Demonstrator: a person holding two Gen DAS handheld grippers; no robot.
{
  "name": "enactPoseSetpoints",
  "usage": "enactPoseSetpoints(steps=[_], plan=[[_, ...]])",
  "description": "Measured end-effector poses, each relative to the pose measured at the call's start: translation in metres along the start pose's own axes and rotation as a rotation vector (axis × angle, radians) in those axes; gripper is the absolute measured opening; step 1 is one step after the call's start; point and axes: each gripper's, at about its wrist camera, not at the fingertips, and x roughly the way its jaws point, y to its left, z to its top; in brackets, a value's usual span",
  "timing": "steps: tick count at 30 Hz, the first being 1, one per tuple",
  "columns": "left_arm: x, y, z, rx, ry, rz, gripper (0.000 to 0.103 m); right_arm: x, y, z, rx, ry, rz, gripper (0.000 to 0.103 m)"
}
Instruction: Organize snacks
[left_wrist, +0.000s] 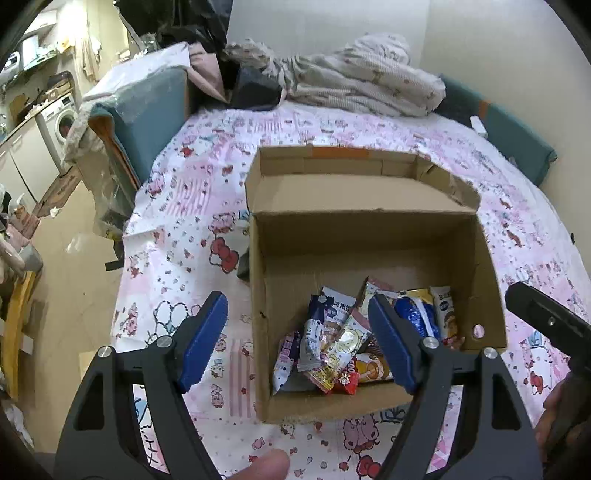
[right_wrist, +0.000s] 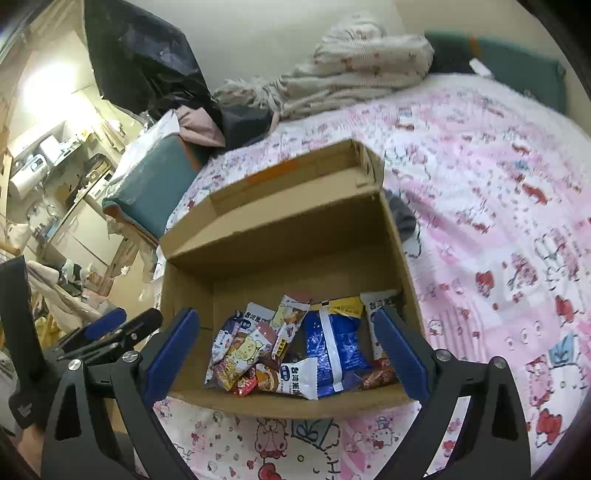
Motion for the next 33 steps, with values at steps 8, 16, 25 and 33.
enactPoseSetpoints(steps=[8,16,25,33], plan=[[-0.046,0.016,-0.015,-0.012,-0.032,-0.011,0.092,-0.053,0.013,-0.013,-0.024,-0.098,0.022,0.103],[-0.080,0.039,-0.040,-0.033,-0.082,0.000,0.103,-0.076,0.023,-0.049,-0.078,-0.107,-0.053,0.103],[-0.084,0.031,-0.068,-0.012,-0.064,-0.027,0.103,-0.074,0.017,-0.073,-0.024,-0.070,-0.087,0.103],[-0.079,0.018,-0.077,0.006,-0.068,-0.018,0.103,-0.064,0.034,-0.081,-0.121,-0.085,-0.163,0.103]])
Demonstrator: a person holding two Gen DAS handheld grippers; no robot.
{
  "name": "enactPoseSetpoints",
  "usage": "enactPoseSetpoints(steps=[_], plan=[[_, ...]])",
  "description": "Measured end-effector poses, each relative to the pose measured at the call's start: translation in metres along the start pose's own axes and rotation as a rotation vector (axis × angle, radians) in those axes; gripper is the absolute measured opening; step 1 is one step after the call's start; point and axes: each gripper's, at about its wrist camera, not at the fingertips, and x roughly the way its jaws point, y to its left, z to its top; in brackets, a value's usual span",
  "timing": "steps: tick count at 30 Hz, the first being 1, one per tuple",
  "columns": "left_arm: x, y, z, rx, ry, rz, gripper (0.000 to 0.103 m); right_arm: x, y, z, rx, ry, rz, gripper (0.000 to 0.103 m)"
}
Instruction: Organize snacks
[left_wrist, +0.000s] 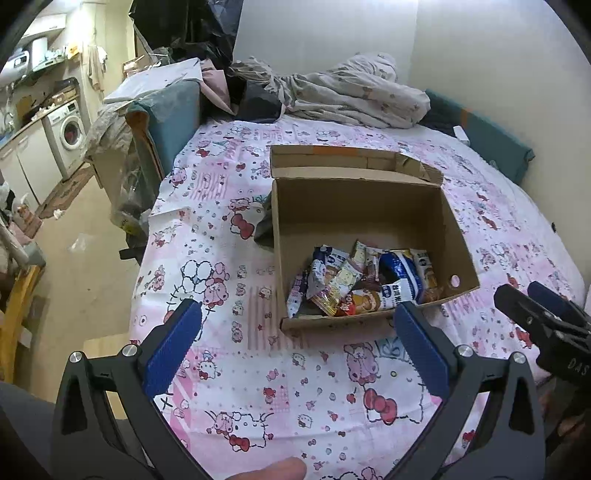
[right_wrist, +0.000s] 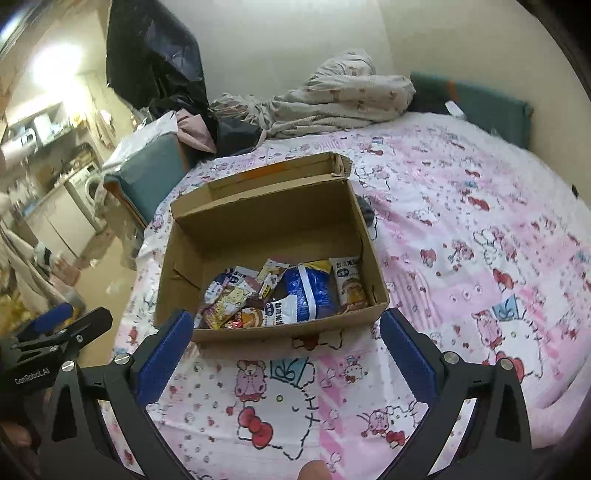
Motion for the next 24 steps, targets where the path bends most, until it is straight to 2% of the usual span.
enactPoseSetpoints(steps=[16,24], plan=[[0.0009,0.0015,-0.0014,-0.012,0.005,-0.019,0.103,0.0022,0.0014,-0.0004,-0.022,-0.003,-0.016,0.103],[-0.0004,-0.0013,-0.0028,-0.004,0.005,-0.019,0.103,-0.0032,0.0060,0.0004,-0.053,-0.034,-0.039,0.103]])
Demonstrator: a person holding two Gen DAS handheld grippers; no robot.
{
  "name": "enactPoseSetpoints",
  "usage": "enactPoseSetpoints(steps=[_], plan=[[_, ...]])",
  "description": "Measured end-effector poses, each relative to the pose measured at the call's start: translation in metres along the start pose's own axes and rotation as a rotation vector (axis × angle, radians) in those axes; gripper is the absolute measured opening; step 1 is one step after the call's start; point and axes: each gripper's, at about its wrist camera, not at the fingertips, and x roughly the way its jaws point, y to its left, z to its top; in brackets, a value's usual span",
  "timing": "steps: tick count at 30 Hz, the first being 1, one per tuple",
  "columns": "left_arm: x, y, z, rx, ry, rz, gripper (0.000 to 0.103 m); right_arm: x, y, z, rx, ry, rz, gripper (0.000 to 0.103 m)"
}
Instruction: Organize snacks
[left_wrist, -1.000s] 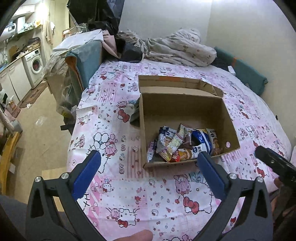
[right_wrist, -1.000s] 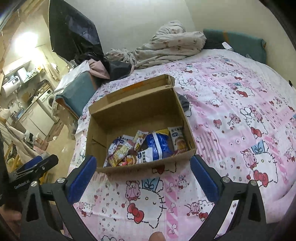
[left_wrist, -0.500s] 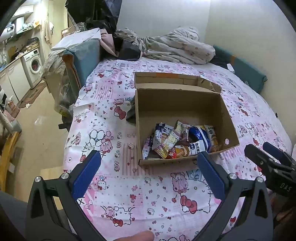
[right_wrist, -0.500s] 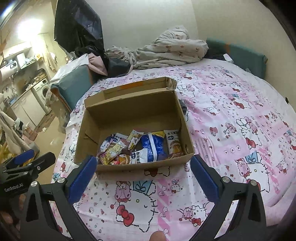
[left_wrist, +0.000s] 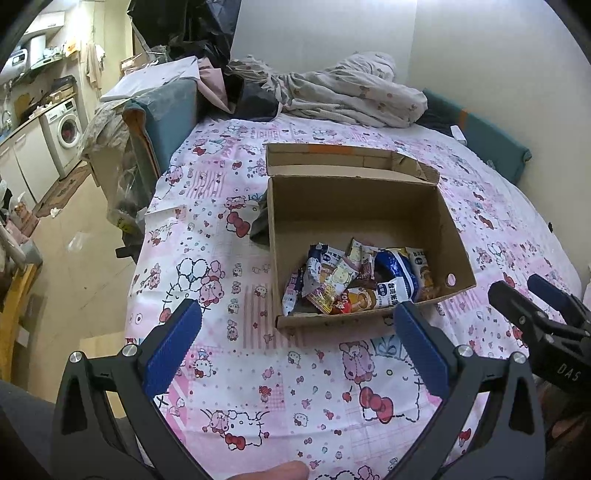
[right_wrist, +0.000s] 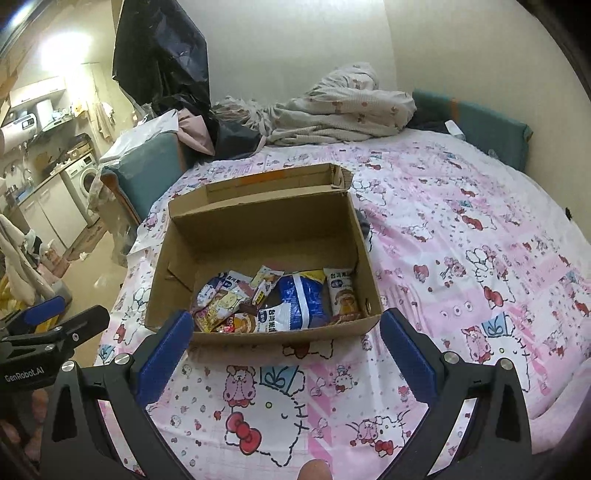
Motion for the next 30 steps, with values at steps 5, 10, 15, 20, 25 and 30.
enactPoseSetpoints(steps=[5,10,15,20,25,30], plan=[[-0.0003,-0.0007,-0.0005,0.001,-0.004,0.003,0.103,-0.0009,-0.0002,0.0003,0.003,-0.003,0.007,0.103],[-0.0004,-0.0003,-0.0007,-0.001,-0.005,0.003,0.103,-0.0015,-0.0001,0.0004,0.005,-0.003,0.008,0.103],[-0.0003,-0.0005,-0.0012,0.001,-0.002,0.000,0.103,-0.0013,-0.0006,0.0008,0.005,-0.001,0.006,0.103],[-0.0004,0.0007,-0.0005,0.001,-0.002,-0.001,0.103,-0.0009,-0.0003,0.0008,0.002,-0.003,0.001,0.103],[-0.0001,0.0006,-0.0002,-0.002,-0.004,-0.001,0.103,-0.0017,0.0000,0.0013,-0.004,-0.008,-0.003,0.103],[0.0000,0.0005,0.0002,0.001,-0.005,-0.001,0.103,-0.0019,0.0003,0.0018,-0.006,-0.009,-0.002,0.103]])
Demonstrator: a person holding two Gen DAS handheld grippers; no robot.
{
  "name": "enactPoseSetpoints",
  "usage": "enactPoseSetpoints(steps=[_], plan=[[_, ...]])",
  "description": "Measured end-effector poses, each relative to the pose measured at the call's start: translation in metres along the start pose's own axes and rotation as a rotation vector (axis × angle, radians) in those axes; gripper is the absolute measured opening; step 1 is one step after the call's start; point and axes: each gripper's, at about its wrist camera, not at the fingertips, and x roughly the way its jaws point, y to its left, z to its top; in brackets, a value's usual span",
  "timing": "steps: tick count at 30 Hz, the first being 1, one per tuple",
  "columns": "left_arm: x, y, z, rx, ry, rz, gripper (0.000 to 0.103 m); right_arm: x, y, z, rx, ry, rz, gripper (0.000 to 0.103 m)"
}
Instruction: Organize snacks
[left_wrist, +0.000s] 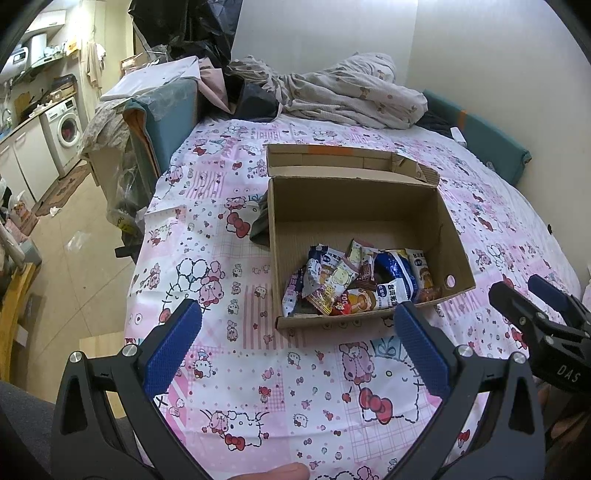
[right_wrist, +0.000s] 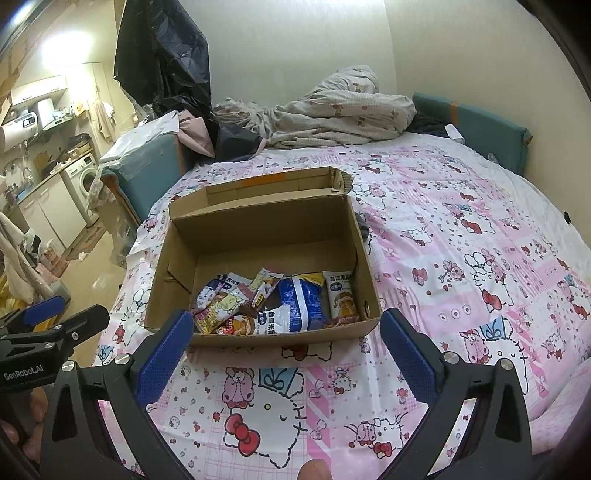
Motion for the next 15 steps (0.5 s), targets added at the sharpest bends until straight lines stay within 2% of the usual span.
enactPoseSetpoints(steps=[15], plan=[[-0.0010,-0.0021,-0.0025,0.000,-0.015,-0.008,0.103,-0.0025,0.0036,0.0015,-0.010,-0.014,-0.002,0.103]])
